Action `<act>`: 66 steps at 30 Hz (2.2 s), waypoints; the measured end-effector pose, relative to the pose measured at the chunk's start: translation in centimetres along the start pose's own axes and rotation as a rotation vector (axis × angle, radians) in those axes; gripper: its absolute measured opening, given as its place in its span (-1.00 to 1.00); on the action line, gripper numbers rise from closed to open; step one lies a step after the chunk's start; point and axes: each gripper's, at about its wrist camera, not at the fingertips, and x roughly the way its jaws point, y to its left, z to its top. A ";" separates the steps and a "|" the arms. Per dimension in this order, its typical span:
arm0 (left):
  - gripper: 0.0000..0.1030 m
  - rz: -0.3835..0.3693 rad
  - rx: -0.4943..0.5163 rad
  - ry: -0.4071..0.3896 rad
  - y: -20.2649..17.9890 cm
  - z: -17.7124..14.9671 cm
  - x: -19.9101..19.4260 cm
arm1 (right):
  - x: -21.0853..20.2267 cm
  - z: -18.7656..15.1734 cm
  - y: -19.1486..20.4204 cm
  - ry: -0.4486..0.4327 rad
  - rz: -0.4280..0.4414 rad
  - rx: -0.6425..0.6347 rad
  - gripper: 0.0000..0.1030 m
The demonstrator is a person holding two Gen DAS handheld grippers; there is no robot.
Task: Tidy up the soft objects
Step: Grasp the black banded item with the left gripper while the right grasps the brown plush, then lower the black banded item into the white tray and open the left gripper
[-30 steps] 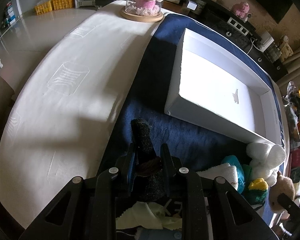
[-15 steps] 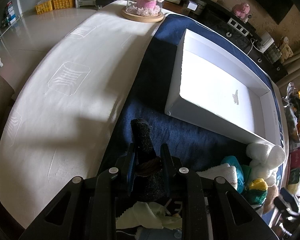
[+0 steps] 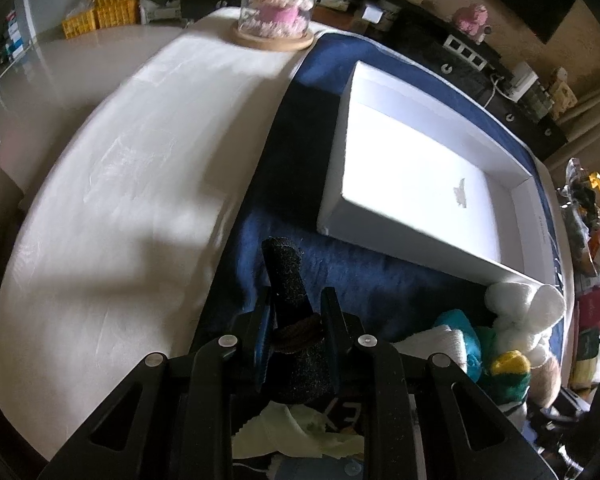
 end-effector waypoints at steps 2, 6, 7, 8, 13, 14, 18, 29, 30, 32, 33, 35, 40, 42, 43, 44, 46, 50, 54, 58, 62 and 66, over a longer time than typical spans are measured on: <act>-0.58 -0.012 0.003 -0.013 0.1 0.0 -0.6 | -1.2 -0.3 -0.6 -0.044 0.016 0.018 1.00; -0.58 -0.084 -0.021 -0.017 1.0 0.1 -2.0 | -4.2 -0.6 -1.5 -0.140 0.081 0.066 1.00; -0.58 -0.104 -0.023 -0.020 1.1 0.1 -2.4 | -4.8 -0.8 -1.7 -0.160 0.089 0.072 1.00; -0.58 -0.119 -0.023 -0.026 1.2 0.1 -2.9 | -5.3 -0.8 -1.8 -0.184 0.095 0.077 1.00; -0.58 -0.169 0.012 -0.082 -0.5 0.5 -6.4 | -6.7 -0.3 -2.0 -0.270 0.096 0.097 1.00; -0.58 -0.177 0.028 -0.092 -1.1 0.7 -7.0 | -6.8 0.0 -1.7 -0.276 0.098 0.097 1.00; -0.58 -0.214 0.115 -0.112 -4.9 2.3 -9.2 | -6.7 0.0 -1.9 -0.266 0.105 0.106 1.00; -0.57 -0.273 0.169 -0.207 -8.9 8.5 -8.8 | -6.3 0.2 -0.8 -0.296 0.039 0.092 1.00; -0.57 -0.254 0.156 -0.196 -8.6 8.9 -7.7 | -6.5 0.2 -0.6 -0.308 0.019 0.085 1.00; -0.57 -0.264 0.144 -0.183 -8.2 9.8 -6.0 | -6.6 0.2 -0.5 -0.322 -0.004 0.083 1.00; -0.57 -0.253 0.133 -0.175 -7.9 10.1 -5.0 | -6.5 0.4 -0.5 -0.323 -0.001 0.087 1.00; -0.57 -0.245 0.131 -0.171 -7.6 10.6 -3.8 | -6.3 0.7 -0.5 -0.316 0.021 0.098 1.00; -0.57 -0.221 0.130 -0.166 -7.4 11.1 -1.7 | -5.5 1.1 0.1 -0.293 0.040 0.090 1.00; -0.57 -0.210 0.126 -0.162 -7.3 11.3 -0.8 | -5.2 1.0 0.5 -0.283 0.048 0.084 1.00; -0.57 -0.203 0.125 -0.162 -7.2 11.3 -0.5 | -5.1 1.0 0.6 -0.281 0.050 0.081 1.00; -0.57 -0.196 0.126 -0.166 -7.2 11.3 -0.1 | -5.1 0.9 0.8 -0.277 0.051 0.076 1.00; -0.57 -0.193 0.126 -0.176 -7.1 11.4 0.3 | -5.0 0.8 0.9 -0.277 0.050 0.075 1.00; -0.50 -0.160 0.142 -0.213 -7.5 11.3 0.9 | -5.2 0.8 0.6 -0.283 0.053 0.082 1.00; 0.10 -0.137 0.145 -0.250 -7.7 11.3 0.7 | -5.1 0.8 0.5 -0.280 0.055 0.086 1.00; 0.14 -0.138 0.144 -0.278 -7.6 11.3 -0.1 | -5.2 0.8 0.7 -0.283 0.053 0.080 1.00; 0.14 -0.124 0.147 -0.281 -7.6 11.3 -0.5 | -5.2 0.7 0.9 -0.286 0.046 0.068 1.00; 0.14 -0.093 0.154 -0.287 -7.7 10.8 -1.8 | -5.3 0.7 1.1 -0.295 0.035 0.054 1.00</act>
